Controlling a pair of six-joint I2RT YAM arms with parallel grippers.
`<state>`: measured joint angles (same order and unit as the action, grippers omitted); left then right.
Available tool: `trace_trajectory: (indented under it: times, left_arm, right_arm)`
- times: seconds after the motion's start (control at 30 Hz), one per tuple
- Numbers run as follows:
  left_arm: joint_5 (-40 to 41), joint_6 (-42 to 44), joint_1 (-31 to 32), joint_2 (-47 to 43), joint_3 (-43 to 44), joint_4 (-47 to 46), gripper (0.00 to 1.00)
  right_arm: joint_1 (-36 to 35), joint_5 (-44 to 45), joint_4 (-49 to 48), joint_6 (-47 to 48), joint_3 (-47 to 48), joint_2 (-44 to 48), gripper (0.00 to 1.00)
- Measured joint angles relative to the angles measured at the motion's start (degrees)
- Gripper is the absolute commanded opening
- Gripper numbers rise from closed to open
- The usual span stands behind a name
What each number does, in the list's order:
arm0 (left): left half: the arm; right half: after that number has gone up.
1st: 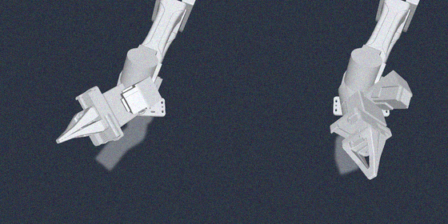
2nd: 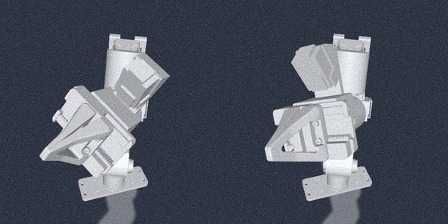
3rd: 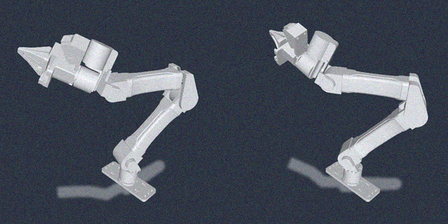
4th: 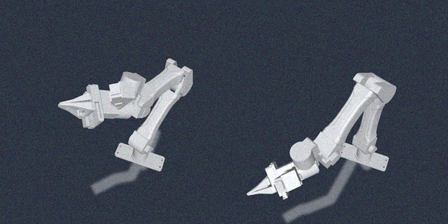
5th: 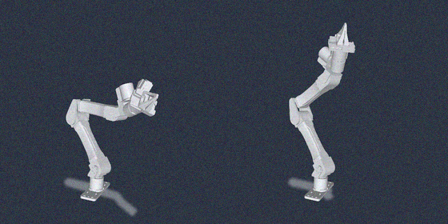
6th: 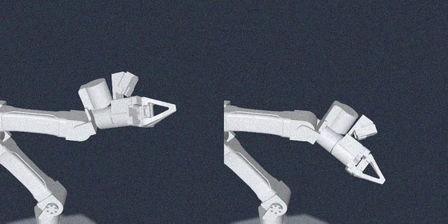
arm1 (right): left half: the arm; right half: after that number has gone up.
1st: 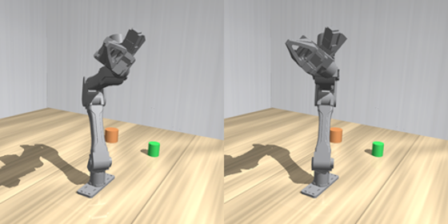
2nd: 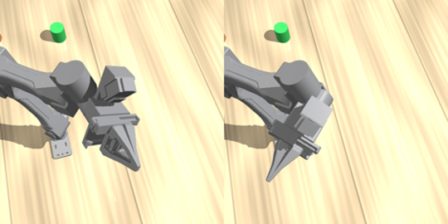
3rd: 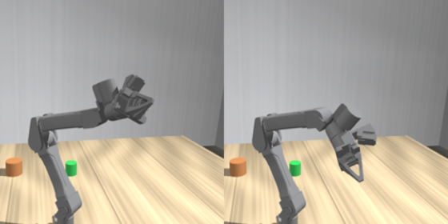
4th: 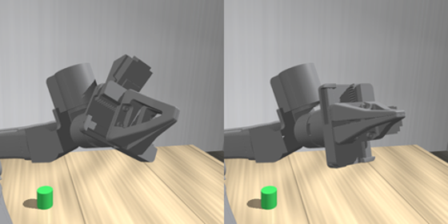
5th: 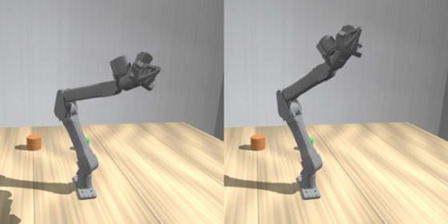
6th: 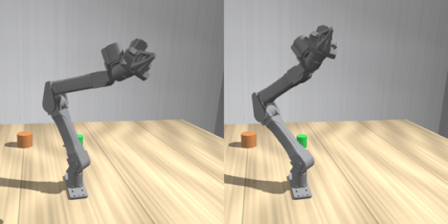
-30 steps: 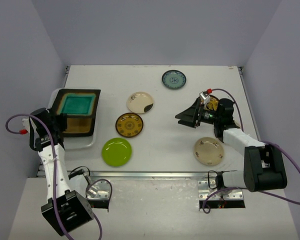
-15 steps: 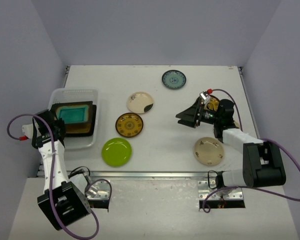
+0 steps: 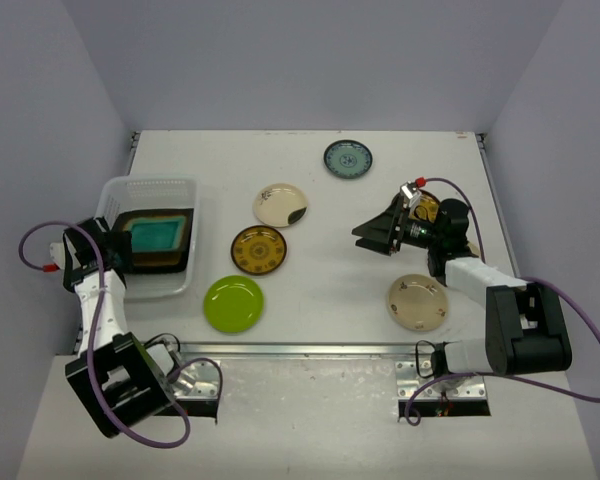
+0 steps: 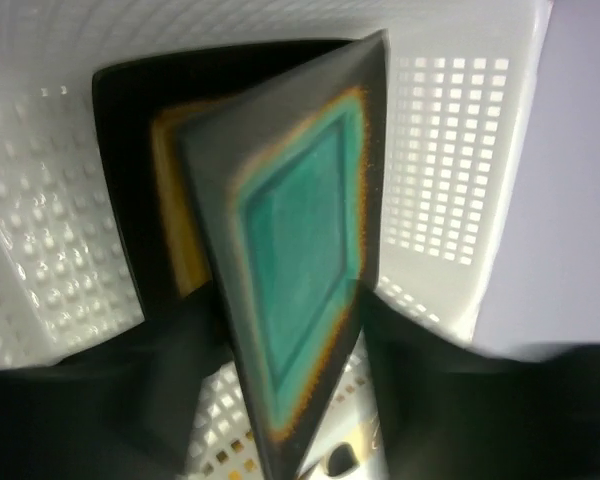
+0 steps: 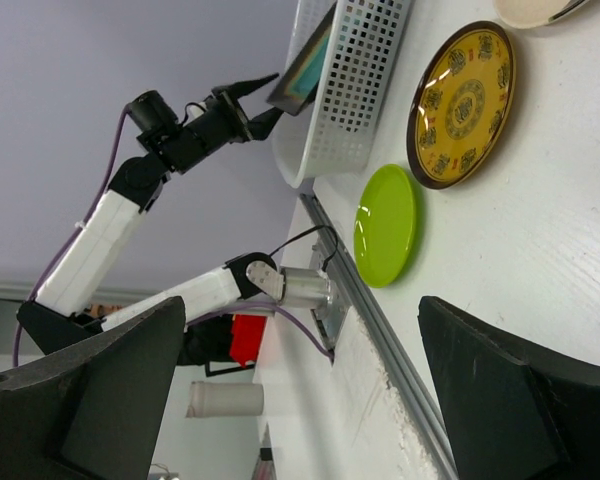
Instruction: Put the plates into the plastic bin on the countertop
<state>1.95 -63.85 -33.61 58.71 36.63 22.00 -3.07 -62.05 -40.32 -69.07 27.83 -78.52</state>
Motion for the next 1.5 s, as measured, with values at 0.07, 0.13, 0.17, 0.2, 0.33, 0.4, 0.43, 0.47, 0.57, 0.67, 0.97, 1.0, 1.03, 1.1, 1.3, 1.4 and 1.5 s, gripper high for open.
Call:
trace_trajectory:
  times: [0.07, 0.13, 0.17, 0.2, 0.33, 0.4, 0.43, 0.47, 0.57, 0.67, 0.97, 1.0, 1.03, 1.1, 1.3, 1.4, 1.5]
  left_arm:
    - [-1.4, 0.5, -0.1, 0.6, 0.1, -1.9, 0.89]
    - [-1.9, 1.3, -0.2, 1.0, 0.1, -2.1, 1.00]
    - [-1.9, 1.6, -0.2, 1.0, 0.1, -2.2, 1.00]
    - [-1.9, 1.8, -0.2, 0.8, 0.2, -2.1, 1.00]
    - [-1.9, 2.4, -0.2, -0.5, 0.4, -1.7, 1.00]
    - [-2.1, 2.8, -0.2, -1.2, 1.2, -1.4, 1.00]
    - [-2.1, 3.1, -0.2, -1.3, 2.0, -1.2, 1.00]
    - [-2.1, 3.5, -0.2, -1.4, 2.8, -1.1, 1.00]
    - [-2.0, 5.5, -0.2, -0.4, 7.0, 2.6, 1.00]
    - [-1.2, 8.8, -0.2, 3.1, 13.3, 7.2, 1.00]
    - [-14.2, 22.4, 1.6, 1.6, 17.6, 7.1, 1.00]
    - [-15.1, 24.0, 3.6, 0.9, 17.6, 6.3, 1.00]
    - [-16.1, 25.5, 6.5, 0.1, 17.6, 5.5, 1.00]
    - [-18.0, 28.7, 13.9, -1.4, 17.5, 3.7, 1.00]
    - [-22.0, 37.2, 24.8, -5.5, 12.6, 0.2, 1.00]
    - [-21.5, 40.1, 25.2, -9.1, 7.4, -0.3, 1.00]
    - [-21.5, 41.3, 25.8, -12.7, 3.9, 0.1, 1.00]
  right_arm:
    - [0.0, 0.0, -0.1, -0.1, 0.0, 0.0, 0.99]
    - [0.0, 0.0, -0.2, -0.2, 0.0, -0.2, 0.99]
    - [0.0, 0.0, -0.3, -0.2, 0.0, -0.3, 0.99]
    - [0.0, 0.0, -0.4, -0.3, 0.0, -0.5, 0.99]
    - [0.0, 0.0, -0.7, -0.8, 0.0, -1.1, 0.99]
    - [0.0, 0.0, -0.8, -1.0, 0.0, -1.2, 0.99]
    - [0.0, 0.0, -0.9, -1.1, 0.0, -1.2, 0.99]
    - [0.0, 0.0, -1.0, -1.1, 0.0, -1.2, 0.99]
    - [0.0, 0.0, -1.2, -1.3, 0.0, -1.2, 0.99]
    - [0.0, 0.0, -1.2, -1.2, 0.0, -1.2, 0.99]
    - [-4.0, 9.3, 18.1, 11.0, 5.3, -1.1, 0.99]
    - [-5.7, 11.2, 20.3, 12.5, 6.6, -1.2, 0.99]
    - [-7.8, 12.9, 21.8, 13.8, 7.8, -1.5, 0.99]
    - [-11.6, 15.2, 22.9, 15.4, 9.6, -3.1, 0.99]
    - [-19.7, 18.6, 17.2, 15.0, 10.6, -14.0, 0.88]
    - [-22.1, 21.2, 13.5, 13.1, 13.4, -24.1, 0.78]
    - [-24.2, 23.6, 11.6, 11.1, 16.7, -32.4, 0.60]
